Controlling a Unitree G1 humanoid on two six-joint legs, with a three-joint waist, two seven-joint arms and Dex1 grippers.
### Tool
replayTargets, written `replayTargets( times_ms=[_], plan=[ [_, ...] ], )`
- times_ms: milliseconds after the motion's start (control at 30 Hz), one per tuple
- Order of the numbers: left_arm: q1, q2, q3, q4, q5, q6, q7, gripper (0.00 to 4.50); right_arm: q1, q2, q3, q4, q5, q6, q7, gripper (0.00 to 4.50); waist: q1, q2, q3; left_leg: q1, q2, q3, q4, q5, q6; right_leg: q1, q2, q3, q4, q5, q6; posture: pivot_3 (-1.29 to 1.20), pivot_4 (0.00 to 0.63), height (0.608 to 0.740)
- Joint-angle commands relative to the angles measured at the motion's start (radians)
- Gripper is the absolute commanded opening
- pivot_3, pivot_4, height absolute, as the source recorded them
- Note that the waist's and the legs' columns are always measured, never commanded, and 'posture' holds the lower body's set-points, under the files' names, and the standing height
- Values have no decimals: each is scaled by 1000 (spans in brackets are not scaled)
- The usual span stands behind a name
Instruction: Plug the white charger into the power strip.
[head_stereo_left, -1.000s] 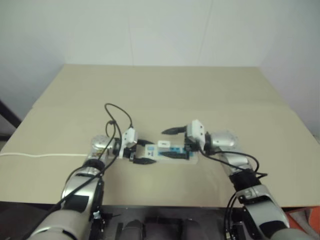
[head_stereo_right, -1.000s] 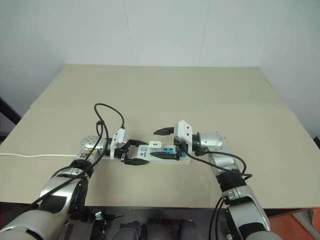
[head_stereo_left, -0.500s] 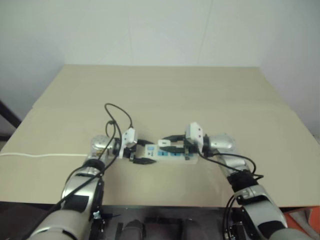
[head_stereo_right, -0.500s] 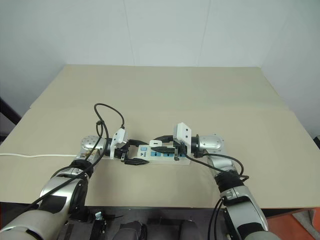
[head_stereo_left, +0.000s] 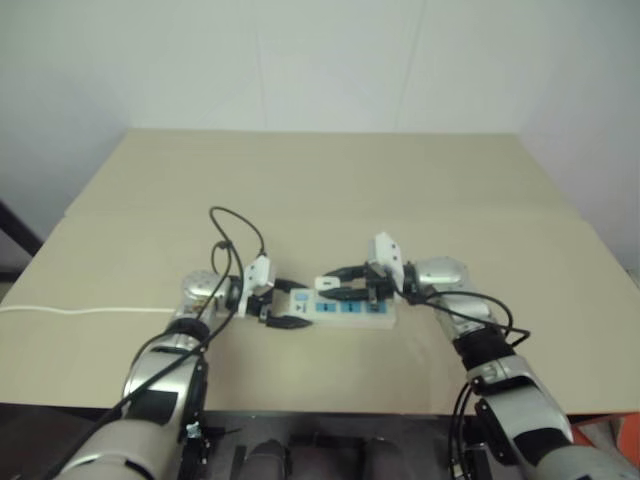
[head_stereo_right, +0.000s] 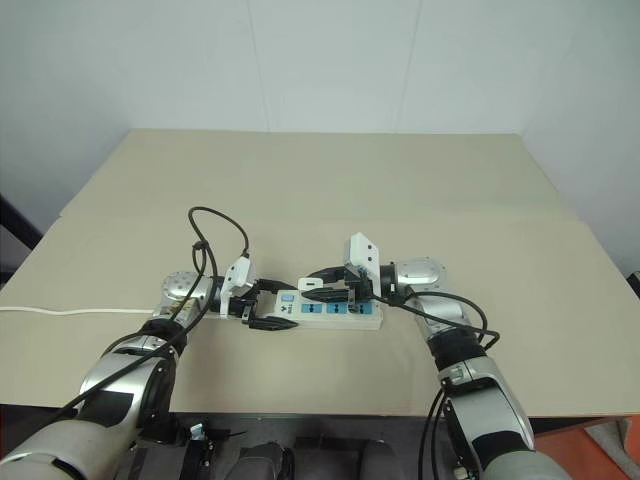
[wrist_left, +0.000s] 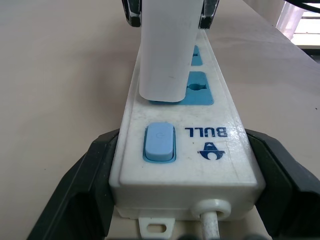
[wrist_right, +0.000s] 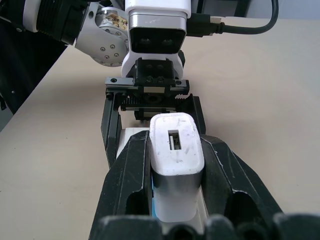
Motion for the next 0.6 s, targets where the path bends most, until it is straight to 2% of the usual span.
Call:
replayTargets(
  times_ms=[33,267,600],
  plan=[
    [-5,-6,-8,-7,3,-5,-1,3282,7,4,43,40,-63,-2,-24,1125,0,0,0,0,0,0,0,0,0,0,0,0,0,0,0,0,150,740],
    [-3,-6,-9,-8,2,-4,-3,3282,-1,28,63,106,-88,20,-50,1125,-6,0,0,2,0,0,0,0,0,1,0,0,0,0,0,0,150,740],
    [-3,-2,-8,-8,2,-6,-1,3282,13,32,58,127,-90,-96,-36,1125,-15,0,0,5,1,0,0,0,0,4,0,0,0,0,0,0,150,740]
  ],
)
